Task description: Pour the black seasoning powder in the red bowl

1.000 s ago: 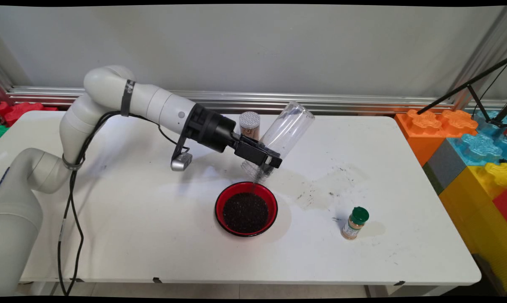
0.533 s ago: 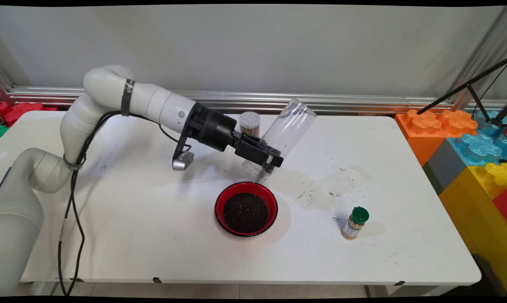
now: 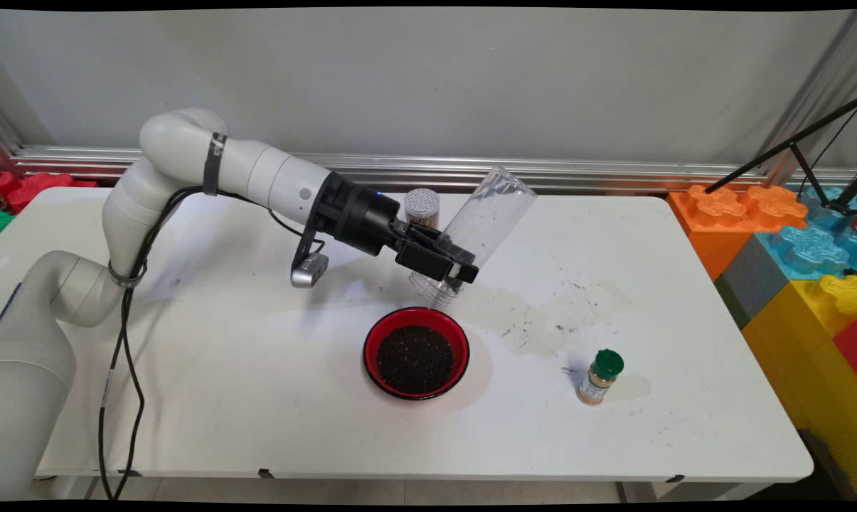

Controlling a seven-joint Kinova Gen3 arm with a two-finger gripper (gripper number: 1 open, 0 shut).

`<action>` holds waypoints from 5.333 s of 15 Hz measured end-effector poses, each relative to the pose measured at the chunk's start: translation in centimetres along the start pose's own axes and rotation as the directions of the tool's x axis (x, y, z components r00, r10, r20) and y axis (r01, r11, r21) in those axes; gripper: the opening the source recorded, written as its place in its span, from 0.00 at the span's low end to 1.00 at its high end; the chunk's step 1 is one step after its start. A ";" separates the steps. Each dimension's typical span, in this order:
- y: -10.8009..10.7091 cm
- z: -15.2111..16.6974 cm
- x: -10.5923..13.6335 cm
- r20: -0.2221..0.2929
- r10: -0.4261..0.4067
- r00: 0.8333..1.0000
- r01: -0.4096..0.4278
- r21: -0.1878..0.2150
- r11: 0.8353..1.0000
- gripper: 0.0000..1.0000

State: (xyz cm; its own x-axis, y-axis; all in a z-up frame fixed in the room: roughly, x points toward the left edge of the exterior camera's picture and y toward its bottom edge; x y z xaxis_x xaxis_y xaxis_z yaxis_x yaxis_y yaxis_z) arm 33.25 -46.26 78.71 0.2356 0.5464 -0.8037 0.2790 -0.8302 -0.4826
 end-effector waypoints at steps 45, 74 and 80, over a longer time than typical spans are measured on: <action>-1.8 -2.5 0.0 -0.014 0.071 0.997 -0.070 0.034 0.997 0.00; 0.3 -2.5 -0.3 -0.106 -0.329 0.939 0.324 -0.057 0.944 0.00; 0.4 -2.8 -0.3 -0.124 -0.507 0.853 0.498 -0.099 0.861 0.00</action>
State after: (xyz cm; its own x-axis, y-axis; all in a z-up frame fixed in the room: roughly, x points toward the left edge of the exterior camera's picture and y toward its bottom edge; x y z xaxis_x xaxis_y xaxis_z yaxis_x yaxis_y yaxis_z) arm 35.90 -46.48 79.74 0.1747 0.9009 -0.3973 0.4498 -0.4319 -0.7817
